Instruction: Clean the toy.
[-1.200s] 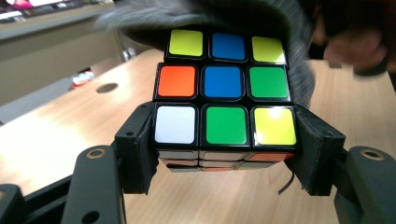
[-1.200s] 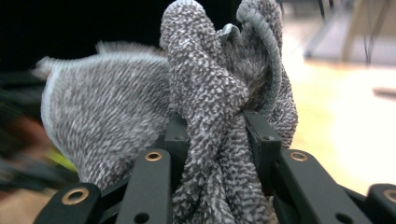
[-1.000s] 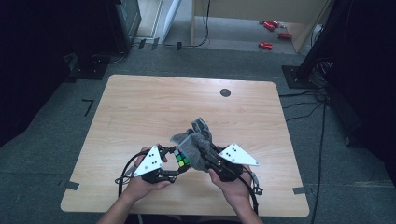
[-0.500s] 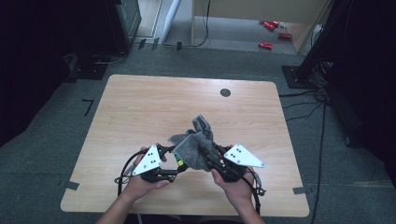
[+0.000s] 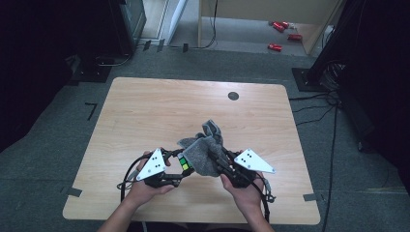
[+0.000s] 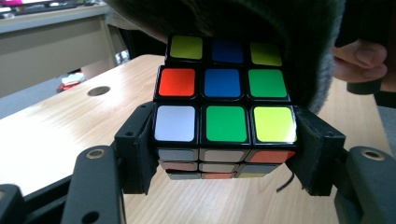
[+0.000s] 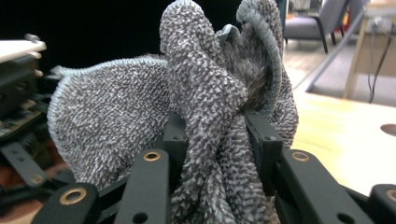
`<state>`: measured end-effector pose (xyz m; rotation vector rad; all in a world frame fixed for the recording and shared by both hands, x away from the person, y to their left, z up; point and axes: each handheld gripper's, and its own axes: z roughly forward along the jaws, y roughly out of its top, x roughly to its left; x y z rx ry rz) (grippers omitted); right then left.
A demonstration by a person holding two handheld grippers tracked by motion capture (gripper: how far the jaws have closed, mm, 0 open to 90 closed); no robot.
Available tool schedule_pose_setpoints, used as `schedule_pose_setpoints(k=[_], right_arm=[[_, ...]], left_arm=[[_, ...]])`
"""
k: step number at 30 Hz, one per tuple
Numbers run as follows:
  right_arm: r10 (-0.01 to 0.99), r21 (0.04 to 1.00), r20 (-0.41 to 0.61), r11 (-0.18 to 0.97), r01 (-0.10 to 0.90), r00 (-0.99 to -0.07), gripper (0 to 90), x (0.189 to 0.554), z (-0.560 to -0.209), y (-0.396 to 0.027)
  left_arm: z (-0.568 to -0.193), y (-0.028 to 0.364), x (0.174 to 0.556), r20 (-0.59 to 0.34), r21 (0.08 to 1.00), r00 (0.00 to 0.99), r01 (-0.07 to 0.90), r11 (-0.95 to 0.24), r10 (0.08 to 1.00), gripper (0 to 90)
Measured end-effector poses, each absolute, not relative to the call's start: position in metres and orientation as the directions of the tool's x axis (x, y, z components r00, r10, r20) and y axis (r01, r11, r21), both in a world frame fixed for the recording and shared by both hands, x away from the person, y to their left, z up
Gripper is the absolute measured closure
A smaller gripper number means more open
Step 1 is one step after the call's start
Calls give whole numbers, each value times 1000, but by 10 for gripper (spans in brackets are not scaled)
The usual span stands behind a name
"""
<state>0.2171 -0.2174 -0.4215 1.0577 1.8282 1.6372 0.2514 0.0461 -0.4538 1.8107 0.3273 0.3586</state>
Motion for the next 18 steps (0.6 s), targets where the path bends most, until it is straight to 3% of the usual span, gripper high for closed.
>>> schedule_pose_setpoints(k=[3, 9, 15, 18], right_arm=[[792, 971, 123, 27, 236, -598, 666, 220, -431, -212], [845, 935, 99, 102, 340, -525, 669, 235, -451, -221], [823, 978, 71, 55, 203, -564, 667, 219, -425, -218], [810, 979, 46, 81, 188, -585, 667, 217, -425, -210]], left_arm=[[-451, 46, 249, 80, 966, 913, 29, -257, 401, 349], [-450, 54, 256, 27, 977, 910, 63, -202, 414, 349], [-456, 49, 256, 36, 971, 911, 65, -230, 411, 349], [-454, 48, 255, 28, 974, 919, 63, -216, 393, 349]])
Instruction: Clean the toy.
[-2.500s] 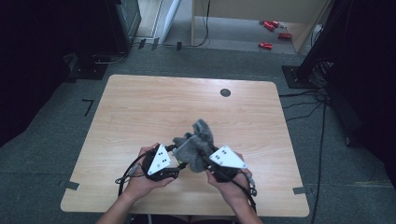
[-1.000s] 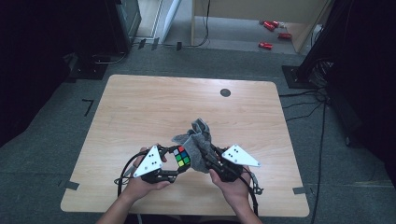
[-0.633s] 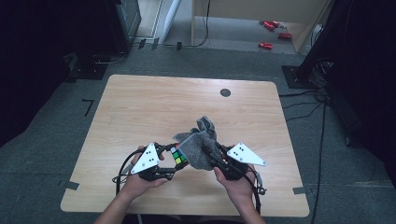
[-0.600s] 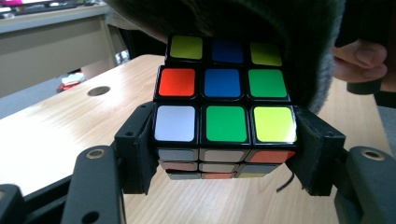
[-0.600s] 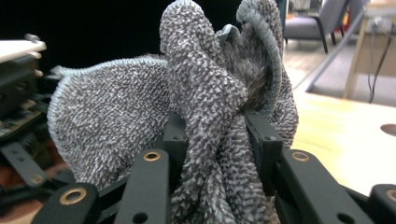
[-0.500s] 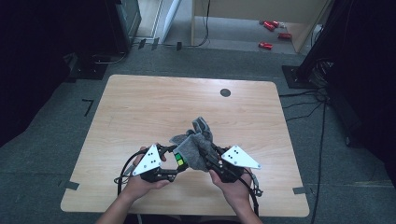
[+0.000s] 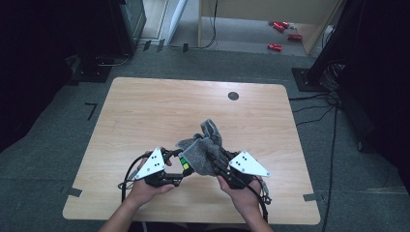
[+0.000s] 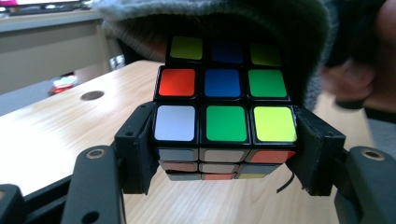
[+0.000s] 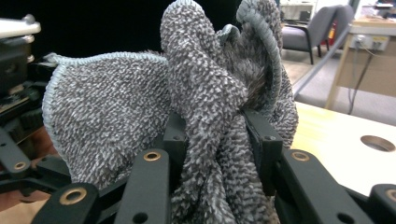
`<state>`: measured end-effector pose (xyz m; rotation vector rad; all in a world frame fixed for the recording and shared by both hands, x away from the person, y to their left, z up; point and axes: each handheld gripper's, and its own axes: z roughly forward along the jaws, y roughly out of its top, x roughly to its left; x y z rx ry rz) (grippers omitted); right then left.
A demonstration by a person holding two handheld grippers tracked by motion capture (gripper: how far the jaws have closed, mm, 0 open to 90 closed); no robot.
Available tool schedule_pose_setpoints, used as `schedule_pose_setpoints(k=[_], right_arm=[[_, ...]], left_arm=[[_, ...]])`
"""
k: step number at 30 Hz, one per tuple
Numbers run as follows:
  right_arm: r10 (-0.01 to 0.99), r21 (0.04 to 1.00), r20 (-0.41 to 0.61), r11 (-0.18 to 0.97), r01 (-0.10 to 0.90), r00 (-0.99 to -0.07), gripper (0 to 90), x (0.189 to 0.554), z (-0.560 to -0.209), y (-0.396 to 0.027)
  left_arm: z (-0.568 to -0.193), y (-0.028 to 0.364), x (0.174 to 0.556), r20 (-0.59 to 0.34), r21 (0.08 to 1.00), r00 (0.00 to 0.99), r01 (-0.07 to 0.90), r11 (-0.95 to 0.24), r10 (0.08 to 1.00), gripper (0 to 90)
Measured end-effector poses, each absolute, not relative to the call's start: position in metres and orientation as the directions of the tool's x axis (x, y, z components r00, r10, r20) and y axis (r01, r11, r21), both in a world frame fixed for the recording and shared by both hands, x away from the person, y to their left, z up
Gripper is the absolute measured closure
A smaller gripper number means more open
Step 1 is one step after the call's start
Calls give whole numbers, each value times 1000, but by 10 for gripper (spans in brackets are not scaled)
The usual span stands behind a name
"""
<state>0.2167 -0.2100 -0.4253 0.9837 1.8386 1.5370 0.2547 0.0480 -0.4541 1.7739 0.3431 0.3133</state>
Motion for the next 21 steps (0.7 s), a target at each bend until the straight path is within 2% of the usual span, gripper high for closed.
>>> schedule_pose_setpoints(k=[4, 7, 14, 17, 19, 21], right_arm=[[848, 955, 27, 135, 264, -529, 669, 227, -444, -212], [864, 939, 42, 138, 316, -501, 668, 233, -450, -220], [843, 974, 35, 90, 206, -537, 666, 219, -422, -215], [827, 969, 46, 99, 227, -560, 667, 220, -430, -209], [836, 964, 81, 72, 255, -543, 667, 224, -443, -210], [851, 945, 86, 95, 313, -518, 666, 230, -452, -214]], left_arm=[[-454, 53, 258, -29, 981, 920, 102, -165, 392, 349], [-454, 56, 260, -21, 980, 912, 100, -172, 409, 349], [-462, 43, 257, 12, 965, 918, 93, -245, 397, 349], [-458, 44, 255, 8, 971, 919, 87, -222, 393, 349], [-455, 50, 257, -6, 976, 917, 93, -198, 400, 348], [-454, 55, 260, -32, 980, 912, 108, -165, 409, 349]])
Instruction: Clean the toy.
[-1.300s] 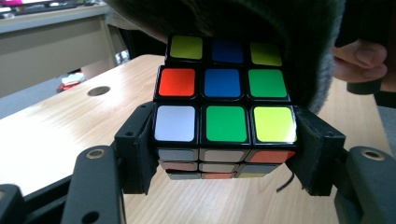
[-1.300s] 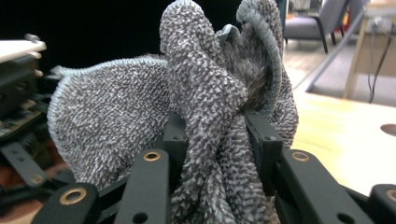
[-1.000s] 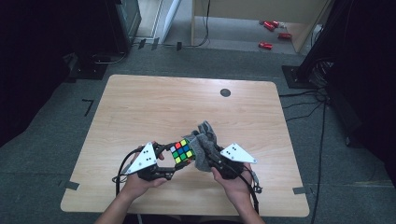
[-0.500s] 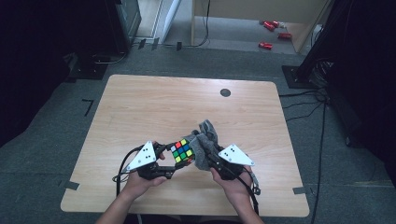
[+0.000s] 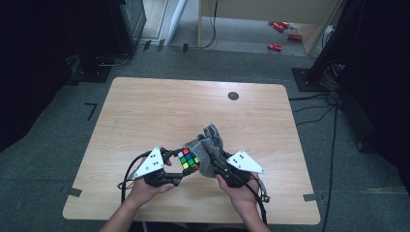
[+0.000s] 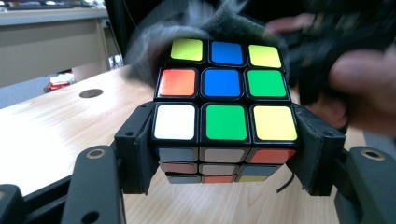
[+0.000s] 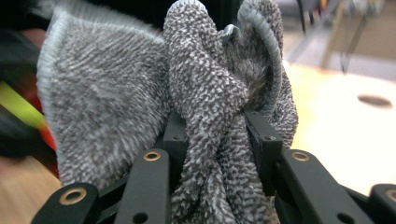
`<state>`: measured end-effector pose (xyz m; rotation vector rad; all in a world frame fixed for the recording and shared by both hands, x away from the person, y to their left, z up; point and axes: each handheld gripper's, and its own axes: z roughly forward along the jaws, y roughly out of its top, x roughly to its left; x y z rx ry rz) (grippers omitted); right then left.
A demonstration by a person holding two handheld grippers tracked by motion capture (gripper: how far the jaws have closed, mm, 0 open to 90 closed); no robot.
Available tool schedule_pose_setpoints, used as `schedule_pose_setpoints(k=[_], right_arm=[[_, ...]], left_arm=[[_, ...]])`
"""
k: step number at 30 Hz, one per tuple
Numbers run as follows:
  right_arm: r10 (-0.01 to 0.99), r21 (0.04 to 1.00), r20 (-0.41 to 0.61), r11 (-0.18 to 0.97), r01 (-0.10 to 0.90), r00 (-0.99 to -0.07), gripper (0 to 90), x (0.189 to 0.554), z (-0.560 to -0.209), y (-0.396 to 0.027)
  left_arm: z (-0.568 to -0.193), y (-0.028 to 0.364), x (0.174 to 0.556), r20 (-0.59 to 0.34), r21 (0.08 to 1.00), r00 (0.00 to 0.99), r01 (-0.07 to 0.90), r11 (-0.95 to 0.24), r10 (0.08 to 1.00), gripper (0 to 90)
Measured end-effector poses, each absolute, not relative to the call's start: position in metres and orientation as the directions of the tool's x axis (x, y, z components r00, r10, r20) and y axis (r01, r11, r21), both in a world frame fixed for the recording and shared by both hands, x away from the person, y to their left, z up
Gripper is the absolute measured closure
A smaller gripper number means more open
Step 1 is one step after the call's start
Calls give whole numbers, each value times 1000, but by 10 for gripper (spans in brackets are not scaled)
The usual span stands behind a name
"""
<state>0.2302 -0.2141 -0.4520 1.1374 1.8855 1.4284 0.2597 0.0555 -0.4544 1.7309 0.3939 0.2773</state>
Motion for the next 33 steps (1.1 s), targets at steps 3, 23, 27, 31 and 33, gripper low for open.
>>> schedule_pose_setpoints(k=[3, 23, 27, 31, 33], right_arm=[[861, 938, 118, 67, 339, -495, 666, 232, -453, -220], [851, 968, 141, -13, 249, -505, 652, 221, -428, -219], [813, 972, 145, -10, 236, -564, 652, 215, -423, -209], [833, 952, 167, 4, 307, -527, 659, 224, -442, -213], [846, 936, 160, 34, 351, -509, 659, 230, -449, -217]], left_arm=[[-456, 57, 262, -20, 977, 904, 109, -184, 426, 349], [-459, 44, 255, 44, 963, 902, 76, -259, 430, 349], [-452, 44, 250, 50, 973, 914, 46, -225, 403, 349], [-448, 55, 254, 8, 984, 912, 67, -167, 411, 349], [-448, 58, 256, -14, 985, 909, 83, -148, 418, 349]])
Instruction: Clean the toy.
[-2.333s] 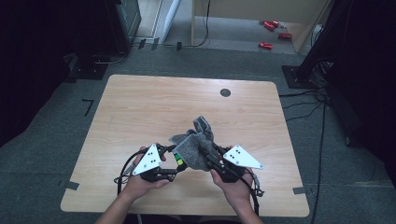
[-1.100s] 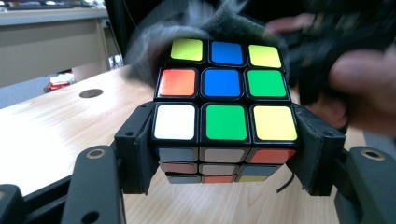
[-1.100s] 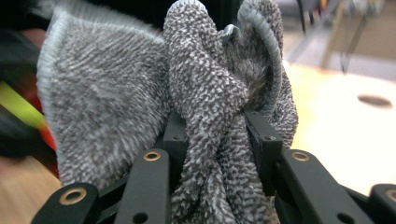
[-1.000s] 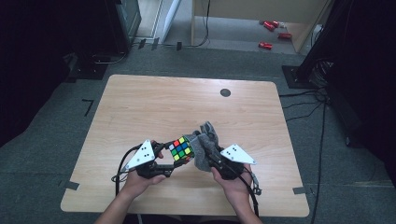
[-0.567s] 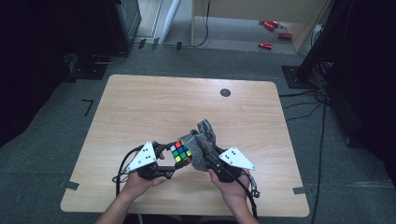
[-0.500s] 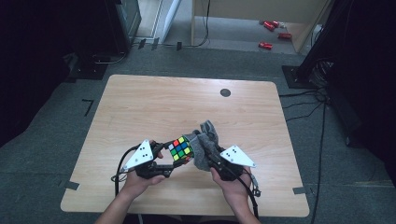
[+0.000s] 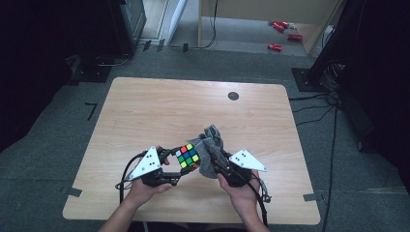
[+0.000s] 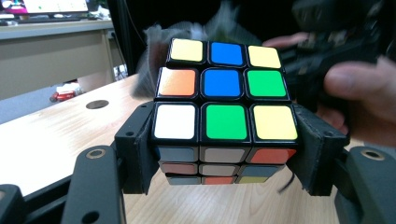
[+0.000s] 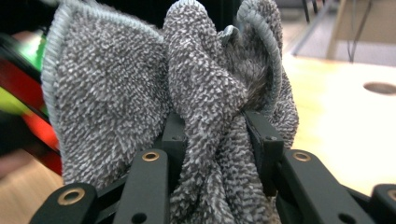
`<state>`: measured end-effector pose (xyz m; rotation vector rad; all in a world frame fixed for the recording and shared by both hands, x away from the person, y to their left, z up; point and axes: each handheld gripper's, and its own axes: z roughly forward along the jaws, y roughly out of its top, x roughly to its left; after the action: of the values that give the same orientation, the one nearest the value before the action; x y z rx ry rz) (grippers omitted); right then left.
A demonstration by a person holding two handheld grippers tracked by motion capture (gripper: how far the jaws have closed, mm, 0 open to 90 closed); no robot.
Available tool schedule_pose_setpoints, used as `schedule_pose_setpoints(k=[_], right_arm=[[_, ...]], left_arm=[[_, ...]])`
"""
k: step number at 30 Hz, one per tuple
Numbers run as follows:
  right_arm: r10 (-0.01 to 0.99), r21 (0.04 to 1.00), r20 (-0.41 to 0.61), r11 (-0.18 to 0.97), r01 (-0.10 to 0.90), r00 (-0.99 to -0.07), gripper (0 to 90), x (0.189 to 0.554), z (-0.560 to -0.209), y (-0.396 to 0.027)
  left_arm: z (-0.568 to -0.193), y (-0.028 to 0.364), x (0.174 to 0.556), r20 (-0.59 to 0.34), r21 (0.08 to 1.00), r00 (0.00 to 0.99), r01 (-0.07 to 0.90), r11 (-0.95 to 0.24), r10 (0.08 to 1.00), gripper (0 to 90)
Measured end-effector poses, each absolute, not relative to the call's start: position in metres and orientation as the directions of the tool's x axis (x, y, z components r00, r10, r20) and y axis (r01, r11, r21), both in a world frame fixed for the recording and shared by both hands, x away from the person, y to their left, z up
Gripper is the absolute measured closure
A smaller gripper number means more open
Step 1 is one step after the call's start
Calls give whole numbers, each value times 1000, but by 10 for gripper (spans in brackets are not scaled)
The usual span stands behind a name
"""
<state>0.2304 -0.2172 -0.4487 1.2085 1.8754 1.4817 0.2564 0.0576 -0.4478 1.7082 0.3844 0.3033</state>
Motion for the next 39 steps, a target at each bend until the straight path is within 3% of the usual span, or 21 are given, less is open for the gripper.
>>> schedule_pose_setpoints(k=[2, 6, 10, 17, 24, 27, 32, 39], right_arm=[[849, 936, 175, 15, 352, -499, 659, 231, -447, -221], [826, 964, 172, -29, 263, -537, 658, 222, -425, -221], [795, 978, 117, 10, 207, -595, 659, 215, -421, -209], [826, 945, 158, 33, 326, -541, 660, 230, -442, -220], [796, 972, 158, -21, 235, -584, 655, 219, -419, -219], [790, 971, 159, -16, 240, -593, 658, 219, -427, -212], [812, 939, 200, 1, 345, -548, 659, 230, -445, -218], [797, 964, 176, -21, 265, -577, 656, 219, -421, -218]], left_arm=[[-449, 57, 257, -12, 983, 908, 86, -160, 418, 349], [-450, 52, 255, -3, 980, 919, 81, -180, 395, 349], [-449, 49, 252, 10, 980, 924, 67, -188, 382, 349], [-446, 58, 257, -33, 987, 920, 91, -131, 392, 349], [-451, 46, 252, 3, 979, 930, 72, -189, 369, 349], [-449, 48, 252, 12, 978, 927, 67, -199, 374, 349], [-447, 54, 255, -9, 982, 922, 80, -168, 386, 349], [-452, 45, 253, 40, 971, 920, 57, -234, 389, 349]])
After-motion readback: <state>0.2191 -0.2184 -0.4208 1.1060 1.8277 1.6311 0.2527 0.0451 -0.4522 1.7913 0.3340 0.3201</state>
